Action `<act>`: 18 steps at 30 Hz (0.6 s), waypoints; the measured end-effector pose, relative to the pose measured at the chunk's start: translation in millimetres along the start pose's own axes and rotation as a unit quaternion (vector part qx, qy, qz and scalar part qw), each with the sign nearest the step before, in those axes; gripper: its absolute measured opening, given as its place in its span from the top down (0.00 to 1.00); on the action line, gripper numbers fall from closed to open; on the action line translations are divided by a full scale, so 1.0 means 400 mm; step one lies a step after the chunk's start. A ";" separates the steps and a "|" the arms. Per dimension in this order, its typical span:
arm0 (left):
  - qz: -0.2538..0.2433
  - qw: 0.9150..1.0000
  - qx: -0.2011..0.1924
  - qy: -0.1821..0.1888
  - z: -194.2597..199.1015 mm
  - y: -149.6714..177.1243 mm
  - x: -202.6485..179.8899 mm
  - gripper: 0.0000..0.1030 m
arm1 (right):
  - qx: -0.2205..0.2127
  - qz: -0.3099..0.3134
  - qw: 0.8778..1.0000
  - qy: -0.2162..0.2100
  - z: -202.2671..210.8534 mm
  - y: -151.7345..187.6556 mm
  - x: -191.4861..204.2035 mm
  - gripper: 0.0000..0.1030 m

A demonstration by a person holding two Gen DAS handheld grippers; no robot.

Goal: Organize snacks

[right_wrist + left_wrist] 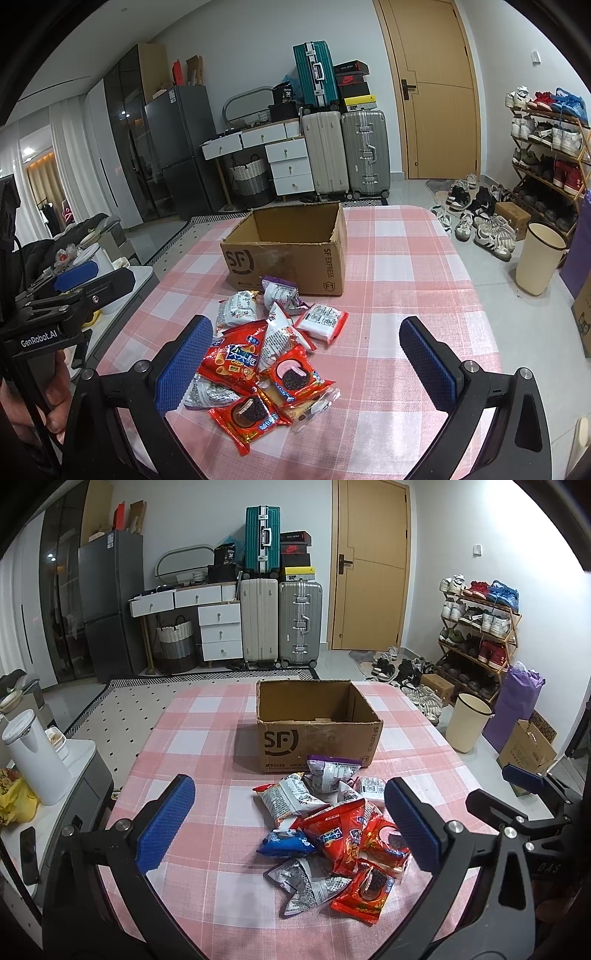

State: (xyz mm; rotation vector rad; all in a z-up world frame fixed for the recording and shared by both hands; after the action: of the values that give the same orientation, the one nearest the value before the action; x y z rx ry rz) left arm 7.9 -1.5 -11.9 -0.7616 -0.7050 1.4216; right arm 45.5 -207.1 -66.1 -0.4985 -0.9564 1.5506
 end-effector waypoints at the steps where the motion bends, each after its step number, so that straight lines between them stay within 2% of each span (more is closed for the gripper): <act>1: 0.000 1.000 0.000 0.000 0.000 0.000 0.000 0.01 | 0.001 0.000 1.000 0.001 0.000 -0.001 0.001 0.00; 18: 0.002 1.000 0.003 0.001 -0.003 0.009 -0.002 0.01 | 0.000 0.000 1.000 -0.001 -0.005 0.004 0.006 0.00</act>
State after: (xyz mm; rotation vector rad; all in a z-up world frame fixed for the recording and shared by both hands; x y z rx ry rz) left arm 6.5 -2.2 -15.5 -0.7598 -0.6981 1.4257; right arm 45.5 -204.1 -67.8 -0.4976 -0.9588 1.5511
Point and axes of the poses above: each gripper's, at about its wrist camera, not at the fingertips, and z roughly against the way its jaws point, x to its left, y to its underside, the point moved 1 cm from there along -z, roughly the way its jaws point, and after that the axes turned 3 degrees about x, right-handed, at the moved point
